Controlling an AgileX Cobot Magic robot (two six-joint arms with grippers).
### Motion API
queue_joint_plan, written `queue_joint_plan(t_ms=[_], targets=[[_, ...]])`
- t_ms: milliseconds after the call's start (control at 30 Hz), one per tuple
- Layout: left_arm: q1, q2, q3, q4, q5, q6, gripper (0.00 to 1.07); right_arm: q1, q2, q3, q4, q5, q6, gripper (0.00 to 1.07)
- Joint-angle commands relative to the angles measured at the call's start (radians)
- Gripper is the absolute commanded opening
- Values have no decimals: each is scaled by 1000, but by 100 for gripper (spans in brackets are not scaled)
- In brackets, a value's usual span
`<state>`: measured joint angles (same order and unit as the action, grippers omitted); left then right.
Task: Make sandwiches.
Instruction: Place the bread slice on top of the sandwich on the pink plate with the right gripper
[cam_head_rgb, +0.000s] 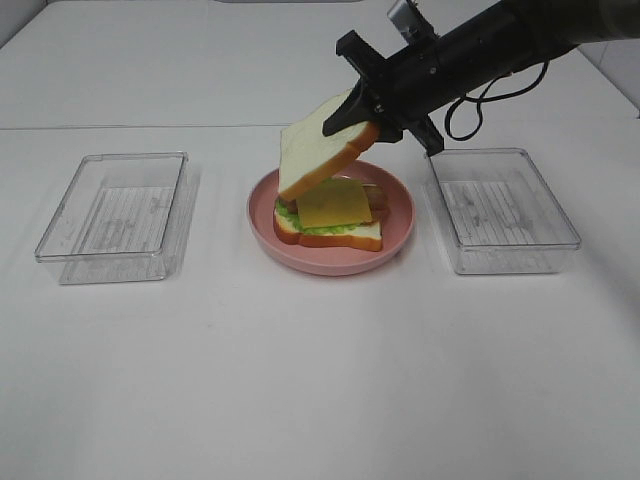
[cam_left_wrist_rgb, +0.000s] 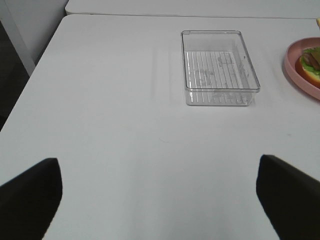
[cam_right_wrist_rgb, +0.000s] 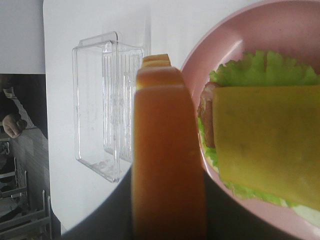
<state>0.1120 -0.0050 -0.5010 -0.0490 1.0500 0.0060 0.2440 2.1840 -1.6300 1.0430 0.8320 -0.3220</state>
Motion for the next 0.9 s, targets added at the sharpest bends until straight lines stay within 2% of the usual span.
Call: queue_joint_plan(t_ms=[33, 267, 500, 900], targets=[[4, -16, 2, -8, -16, -6, 100, 7, 25, -39, 28, -5, -10, 0], [4, -16, 2, -8, -16, -6, 100, 33, 103, -64, 28, 0, 27, 0], [4, -16, 2, -8, -16, -6, 100, 43, 109, -64, 25, -20, 34, 0], [4, -16, 2, -8, -16, -6, 100, 41, 109, -64, -105, -32, 105, 0]])
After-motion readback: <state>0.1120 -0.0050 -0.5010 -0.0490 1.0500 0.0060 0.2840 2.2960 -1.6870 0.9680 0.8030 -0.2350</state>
